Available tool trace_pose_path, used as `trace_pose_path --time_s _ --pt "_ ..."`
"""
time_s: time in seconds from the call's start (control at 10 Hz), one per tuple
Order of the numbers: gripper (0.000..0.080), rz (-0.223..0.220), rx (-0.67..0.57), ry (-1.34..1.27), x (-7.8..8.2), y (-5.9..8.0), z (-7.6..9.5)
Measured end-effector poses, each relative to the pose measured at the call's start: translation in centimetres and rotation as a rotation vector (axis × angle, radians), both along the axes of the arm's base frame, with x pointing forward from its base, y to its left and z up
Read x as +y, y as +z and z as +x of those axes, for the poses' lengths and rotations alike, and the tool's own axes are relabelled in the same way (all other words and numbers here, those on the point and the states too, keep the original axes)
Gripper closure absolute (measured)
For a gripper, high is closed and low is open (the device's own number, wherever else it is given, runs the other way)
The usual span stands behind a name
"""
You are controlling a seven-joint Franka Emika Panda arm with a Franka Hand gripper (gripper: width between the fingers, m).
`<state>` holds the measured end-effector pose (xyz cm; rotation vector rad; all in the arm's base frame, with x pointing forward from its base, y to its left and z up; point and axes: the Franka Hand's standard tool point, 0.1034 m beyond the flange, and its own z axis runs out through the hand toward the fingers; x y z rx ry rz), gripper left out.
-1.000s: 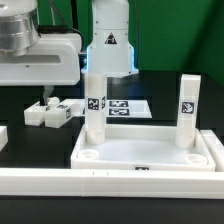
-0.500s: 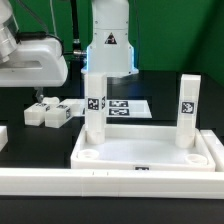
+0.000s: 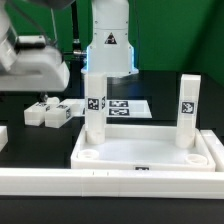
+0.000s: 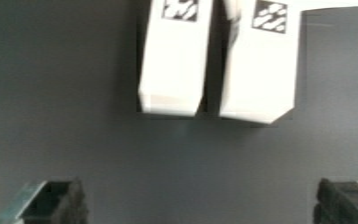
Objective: Assemble desk
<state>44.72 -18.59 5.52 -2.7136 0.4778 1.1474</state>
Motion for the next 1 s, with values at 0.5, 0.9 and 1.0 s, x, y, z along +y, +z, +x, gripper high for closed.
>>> trace_pose_path --time_s 0.5,0.9,1.0 --pt "0.0151 0.003 0.140 -0.028 0.3 -1.2 -0.3" --pt "0.0151 -0.023 0.113 -0.015 1.5 -1.9 0.6" --pt "0.0151 -0.016 0.133 -0.018 1.5 -2.0 0.3"
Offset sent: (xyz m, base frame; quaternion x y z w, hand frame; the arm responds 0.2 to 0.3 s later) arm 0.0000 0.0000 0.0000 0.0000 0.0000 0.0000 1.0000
